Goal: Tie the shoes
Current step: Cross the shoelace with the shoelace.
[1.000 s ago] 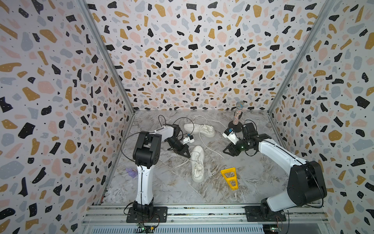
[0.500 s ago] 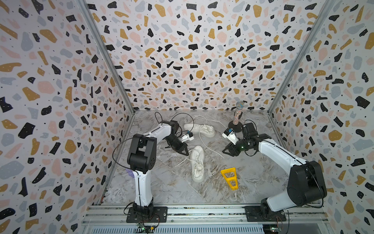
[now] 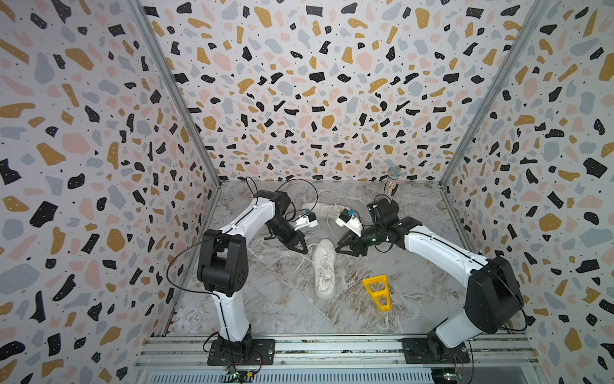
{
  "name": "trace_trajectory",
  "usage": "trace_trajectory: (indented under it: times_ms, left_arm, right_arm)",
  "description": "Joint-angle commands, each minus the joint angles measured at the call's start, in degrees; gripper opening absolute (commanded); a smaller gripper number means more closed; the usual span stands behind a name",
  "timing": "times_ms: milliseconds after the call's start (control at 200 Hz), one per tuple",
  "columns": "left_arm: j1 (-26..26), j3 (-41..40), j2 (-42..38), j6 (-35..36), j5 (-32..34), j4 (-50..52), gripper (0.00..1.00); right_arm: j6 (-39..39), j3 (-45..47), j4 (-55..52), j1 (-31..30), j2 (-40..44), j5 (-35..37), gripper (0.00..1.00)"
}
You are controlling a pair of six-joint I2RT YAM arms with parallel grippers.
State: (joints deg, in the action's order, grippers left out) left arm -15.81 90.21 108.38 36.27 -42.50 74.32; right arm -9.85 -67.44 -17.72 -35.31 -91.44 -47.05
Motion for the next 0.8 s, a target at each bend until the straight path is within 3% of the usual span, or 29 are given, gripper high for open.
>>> trace_trajectory:
  times_ms: [0, 160, 426, 791]
  left_arm:
    - [-0.04, 2.68, -2.01, 1.5, -3.61, 5.05, 0.0]
    - [-0.09, 3.9, -2.17, 1.52, -5.61, 6.67, 0.0]
    - [-0.09, 4.1, -1.9, 1.43, -6.61, 7.1, 0.0]
    - [-0.09, 4.61, -1.42, 0.3, -8.39, 7.21, 0.0]
  right_arm:
    - [1.89, 1.73, 7.83, -2.92, -1.05, 0.59, 0.35]
    - [-3.24, 3.61, 12.3, -6.19, -2.25, 5.42, 0.3]
    - [-5.09, 6.54, 22.46, -7.4, -4.92, 11.72, 0.25]
    - [-3.11, 9.15, 35.22, -8.89, -9.61, 11.07, 0.28]
